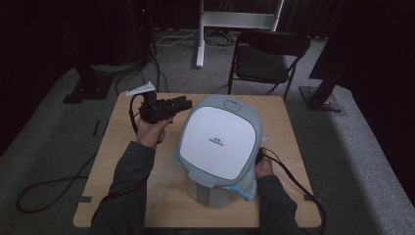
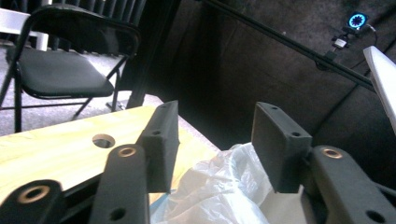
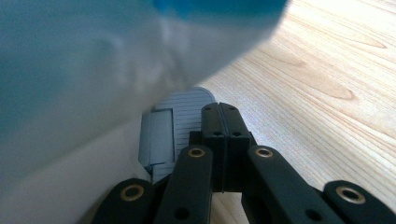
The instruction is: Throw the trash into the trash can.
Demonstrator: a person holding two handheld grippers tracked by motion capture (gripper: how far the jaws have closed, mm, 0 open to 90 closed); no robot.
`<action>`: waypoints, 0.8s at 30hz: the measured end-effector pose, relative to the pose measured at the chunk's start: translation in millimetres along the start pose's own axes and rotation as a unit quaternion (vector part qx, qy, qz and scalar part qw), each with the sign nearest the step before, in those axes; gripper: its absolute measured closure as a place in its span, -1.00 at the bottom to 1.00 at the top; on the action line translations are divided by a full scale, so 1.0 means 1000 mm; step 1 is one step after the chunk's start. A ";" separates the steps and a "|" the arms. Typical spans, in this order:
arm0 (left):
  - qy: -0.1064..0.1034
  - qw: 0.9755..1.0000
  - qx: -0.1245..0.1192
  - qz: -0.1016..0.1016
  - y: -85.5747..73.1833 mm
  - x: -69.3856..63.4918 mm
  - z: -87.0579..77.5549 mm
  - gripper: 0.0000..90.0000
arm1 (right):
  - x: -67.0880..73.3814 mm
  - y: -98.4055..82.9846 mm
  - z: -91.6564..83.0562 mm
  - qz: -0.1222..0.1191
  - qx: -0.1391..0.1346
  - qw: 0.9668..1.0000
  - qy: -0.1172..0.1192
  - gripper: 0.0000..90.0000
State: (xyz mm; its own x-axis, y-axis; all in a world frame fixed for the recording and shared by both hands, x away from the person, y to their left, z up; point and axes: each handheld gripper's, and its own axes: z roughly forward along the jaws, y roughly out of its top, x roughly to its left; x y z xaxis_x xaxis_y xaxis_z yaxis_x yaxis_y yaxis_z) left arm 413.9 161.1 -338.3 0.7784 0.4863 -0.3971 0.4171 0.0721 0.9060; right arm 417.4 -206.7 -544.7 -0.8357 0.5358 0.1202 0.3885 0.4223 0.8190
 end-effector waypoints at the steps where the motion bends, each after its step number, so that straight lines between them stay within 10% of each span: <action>1: 0.004 1.000 -0.001 0.002 0.000 0.000 -0.001 0.11 | 0.000 0.000 0.000 0.000 0.000 1.000 0.000 1.00; 13: 0.072 0.997 -0.001 0.025 -0.005 0.003 -0.008 0.09 | 0.000 0.000 0.000 0.000 0.000 1.000 0.000 1.00; 24: 0.146 0.988 0.024 0.051 -0.021 0.009 -0.007 0.10 | 0.000 0.000 0.000 0.000 0.000 1.000 0.000 1.00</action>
State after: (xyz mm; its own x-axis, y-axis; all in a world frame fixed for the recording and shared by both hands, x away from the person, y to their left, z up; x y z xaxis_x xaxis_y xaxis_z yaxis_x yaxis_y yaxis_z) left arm 408.8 170.6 -360.4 0.6518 0.7202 -0.2379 0.3710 -0.0292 0.9282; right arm 417.3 -206.7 -544.7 -0.8360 0.5356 0.1193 0.3877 0.4227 0.8192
